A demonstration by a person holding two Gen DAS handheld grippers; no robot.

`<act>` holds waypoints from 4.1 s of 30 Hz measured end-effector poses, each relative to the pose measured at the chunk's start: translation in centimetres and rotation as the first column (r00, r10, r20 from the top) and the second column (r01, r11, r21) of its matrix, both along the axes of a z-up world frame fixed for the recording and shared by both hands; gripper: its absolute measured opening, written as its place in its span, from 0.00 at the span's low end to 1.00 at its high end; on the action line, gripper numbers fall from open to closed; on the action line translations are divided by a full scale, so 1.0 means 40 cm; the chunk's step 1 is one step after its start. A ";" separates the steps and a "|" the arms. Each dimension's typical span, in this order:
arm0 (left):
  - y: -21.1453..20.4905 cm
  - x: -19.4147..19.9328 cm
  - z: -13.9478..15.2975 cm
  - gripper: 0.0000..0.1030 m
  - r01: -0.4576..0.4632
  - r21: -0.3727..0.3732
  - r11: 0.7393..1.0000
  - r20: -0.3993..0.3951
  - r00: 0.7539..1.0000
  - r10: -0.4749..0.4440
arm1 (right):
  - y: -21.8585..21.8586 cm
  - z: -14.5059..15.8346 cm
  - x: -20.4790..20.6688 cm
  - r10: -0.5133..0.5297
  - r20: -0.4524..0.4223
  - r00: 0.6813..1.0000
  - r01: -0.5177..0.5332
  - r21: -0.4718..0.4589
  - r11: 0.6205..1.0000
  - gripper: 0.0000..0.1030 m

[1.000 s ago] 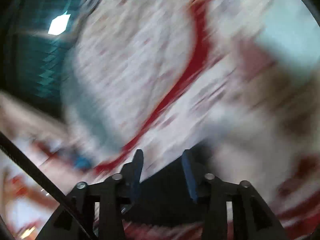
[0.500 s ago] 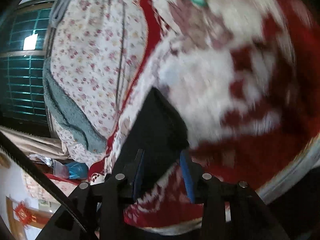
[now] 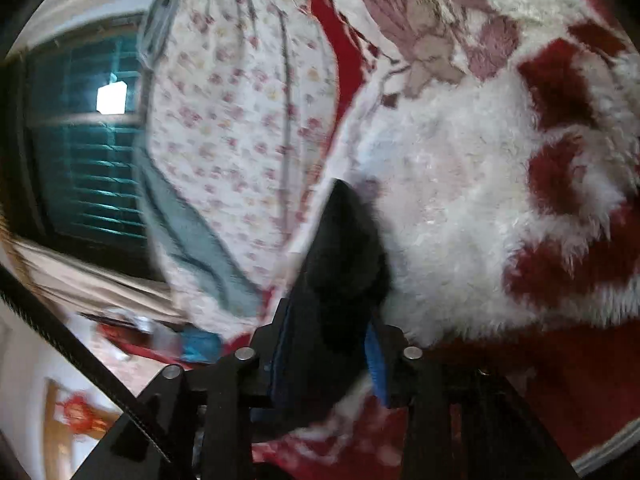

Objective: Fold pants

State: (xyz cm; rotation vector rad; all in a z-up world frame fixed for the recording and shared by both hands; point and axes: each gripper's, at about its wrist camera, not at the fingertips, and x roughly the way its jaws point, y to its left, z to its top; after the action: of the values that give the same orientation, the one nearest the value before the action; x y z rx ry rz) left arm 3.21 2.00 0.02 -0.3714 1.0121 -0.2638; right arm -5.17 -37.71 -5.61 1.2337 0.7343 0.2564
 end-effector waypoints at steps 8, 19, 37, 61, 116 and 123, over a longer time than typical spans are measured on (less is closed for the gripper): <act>-0.046 -0.008 0.051 0.34 0.078 0.039 0.996 0.082 0.993 -0.081 | 0.034 0.007 -0.011 -0.067 -0.006 0.998 0.065 -0.138 0.988 0.20; -0.543 0.200 0.250 0.35 0.482 0.090 0.872 -0.149 0.872 -0.466 | 0.267 0.133 -0.009 0.070 0.059 0.996 0.019 -0.879 0.477 0.09; -0.801 0.203 0.122 0.35 0.656 0.317 0.685 -0.333 0.753 -0.568 | 0.446 0.109 -0.002 0.166 0.051 0.985 0.047 -0.999 0.026 0.09; -0.694 0.211 0.128 0.08 0.654 0.376 0.656 -0.363 0.755 -0.545 | 0.534 0.138 -0.025 0.226 0.081 0.971 0.109 -0.987 -0.114 0.09; 0.326 0.139 0.191 0.21 0.055 -0.021 0.998 -0.024 0.998 -0.056 | 1.002 0.199 -0.164 0.672 0.070 0.737 0.267 -0.944 -0.194 0.49; 0.194 0.070 0.150 0.45 0.088 -0.294 0.952 0.047 0.996 -0.078 | 0.809 0.193 -0.181 0.521 0.127 0.844 0.215 -0.970 -0.113 0.50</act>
State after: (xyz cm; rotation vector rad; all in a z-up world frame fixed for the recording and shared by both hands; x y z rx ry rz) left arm 6.02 9.76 6.02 -0.5943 0.9561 -0.4998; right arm -12.43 -5.33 2.10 -0.5537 0.3596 0.1194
